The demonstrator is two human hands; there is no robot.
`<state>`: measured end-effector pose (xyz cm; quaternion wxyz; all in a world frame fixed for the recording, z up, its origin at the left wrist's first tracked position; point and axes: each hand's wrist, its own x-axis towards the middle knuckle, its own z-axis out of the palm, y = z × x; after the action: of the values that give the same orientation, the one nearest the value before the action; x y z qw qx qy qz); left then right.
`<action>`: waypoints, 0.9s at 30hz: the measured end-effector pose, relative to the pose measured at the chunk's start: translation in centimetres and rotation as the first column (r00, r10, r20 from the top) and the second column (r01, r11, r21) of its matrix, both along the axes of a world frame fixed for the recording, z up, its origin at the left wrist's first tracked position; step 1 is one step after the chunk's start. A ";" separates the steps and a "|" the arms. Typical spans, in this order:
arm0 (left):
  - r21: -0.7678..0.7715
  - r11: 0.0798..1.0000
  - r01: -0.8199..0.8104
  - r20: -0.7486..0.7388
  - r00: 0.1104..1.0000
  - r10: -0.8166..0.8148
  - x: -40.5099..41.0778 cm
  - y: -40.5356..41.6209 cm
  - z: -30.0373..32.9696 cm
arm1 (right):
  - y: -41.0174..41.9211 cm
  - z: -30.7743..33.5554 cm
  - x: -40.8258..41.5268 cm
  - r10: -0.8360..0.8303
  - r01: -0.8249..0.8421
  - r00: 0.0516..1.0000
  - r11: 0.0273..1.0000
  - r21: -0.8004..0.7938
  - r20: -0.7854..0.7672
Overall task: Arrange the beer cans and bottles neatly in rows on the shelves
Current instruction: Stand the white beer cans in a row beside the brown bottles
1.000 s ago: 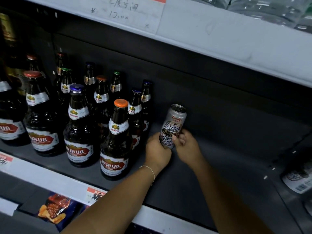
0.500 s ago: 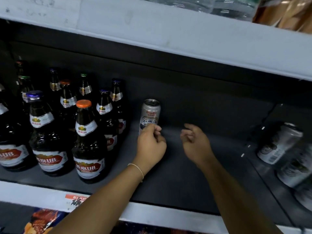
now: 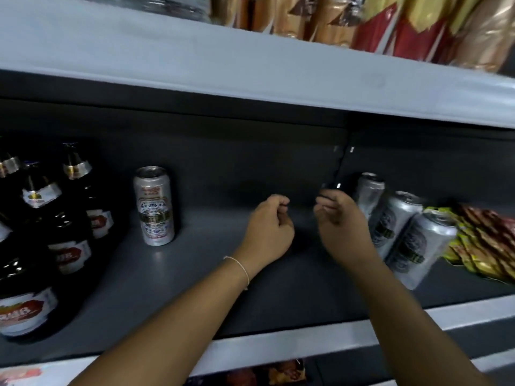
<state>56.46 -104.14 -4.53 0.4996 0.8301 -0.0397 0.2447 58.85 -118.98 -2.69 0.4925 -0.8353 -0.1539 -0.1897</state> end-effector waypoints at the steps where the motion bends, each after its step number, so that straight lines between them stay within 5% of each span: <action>1: 0.005 1.000 0.021 -0.007 1.000 -0.021 0.4 -1.2 0.1 | -1.3 0.2 -0.1 -0.021 0.021 1.000 1.000 0.015 0.013; 18: 0.085 0.953 0.291 -0.164 0.948 -0.274 1.5 -15.6 0.5 | -16.6 -2.6 -0.6 -0.448 0.446 0.827 0.890 0.088 0.339; 27: 0.070 0.949 0.309 -0.215 0.933 -0.288 2.0 -16.5 -0.5 | -17.8 -5.4 1.1 -0.410 0.414 0.910 0.903 0.114 -0.060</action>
<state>58.48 -120.68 -5.07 0.4892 0.8593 -0.1269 0.0781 59.96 -136.80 -8.07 0.4948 -0.8199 0.0465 -0.2842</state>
